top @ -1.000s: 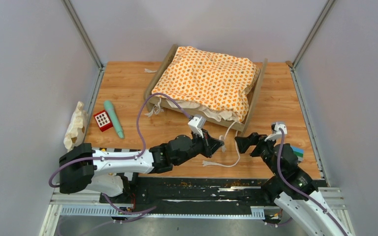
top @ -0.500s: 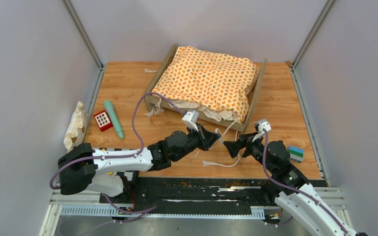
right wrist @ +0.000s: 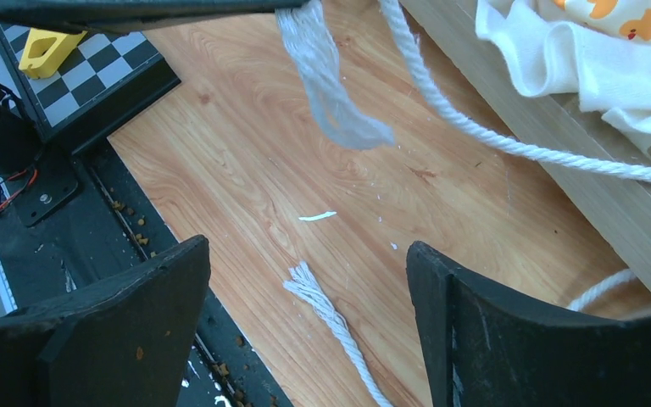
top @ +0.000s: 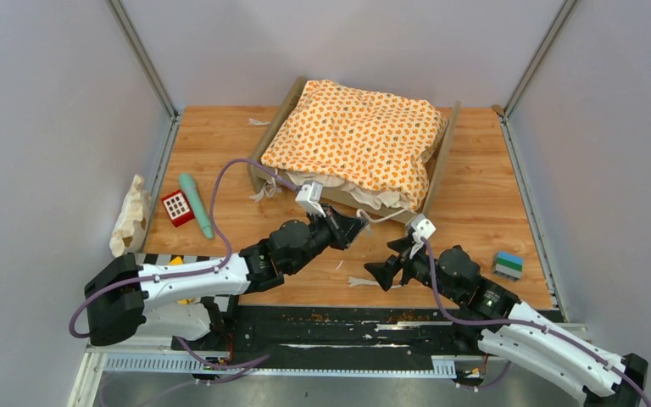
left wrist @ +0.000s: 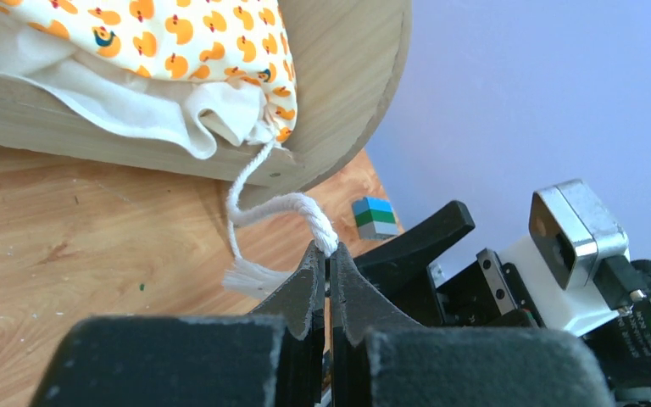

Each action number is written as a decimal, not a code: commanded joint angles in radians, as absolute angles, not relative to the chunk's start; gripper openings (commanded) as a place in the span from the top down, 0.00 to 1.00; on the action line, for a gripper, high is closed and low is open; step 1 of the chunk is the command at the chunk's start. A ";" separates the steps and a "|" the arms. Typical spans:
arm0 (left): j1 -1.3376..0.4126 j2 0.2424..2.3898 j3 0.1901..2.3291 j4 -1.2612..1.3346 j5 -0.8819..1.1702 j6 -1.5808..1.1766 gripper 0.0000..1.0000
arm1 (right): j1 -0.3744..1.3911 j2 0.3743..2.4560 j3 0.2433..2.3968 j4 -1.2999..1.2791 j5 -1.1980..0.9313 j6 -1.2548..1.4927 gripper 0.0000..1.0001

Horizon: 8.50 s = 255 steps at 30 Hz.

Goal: Set up the pet bed
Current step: Tie the ropes to the bed frame, then move the bed frame to the center of the board.

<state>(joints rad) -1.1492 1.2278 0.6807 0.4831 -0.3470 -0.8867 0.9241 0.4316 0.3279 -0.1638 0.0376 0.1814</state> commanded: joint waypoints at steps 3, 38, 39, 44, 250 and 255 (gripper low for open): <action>-1.136 1.177 0.664 0.472 -0.396 -0.937 1.00 | 0.940 0.405 0.353 -0.087 0.043 0.154 0.15; -1.134 1.227 0.677 0.499 -0.272 -0.999 1.00 | 0.946 0.791 0.470 0.083 0.211 0.067 0.53; -1.134 1.228 0.676 0.503 -0.272 -1.000 1.00 | 0.946 0.788 0.474 0.063 0.215 0.079 0.61; -1.134 1.261 0.678 0.527 -0.258 -1.001 1.00 | 0.946 0.751 0.489 -0.084 0.289 0.164 0.99; -0.842 0.814 0.440 -0.035 -0.412 -0.611 0.37 | 0.335 1.410 1.337 -0.665 0.249 0.189 0.74; -0.841 0.824 0.439 -0.033 -0.409 -0.612 0.37 | 0.393 1.421 1.320 -0.613 0.231 0.143 0.83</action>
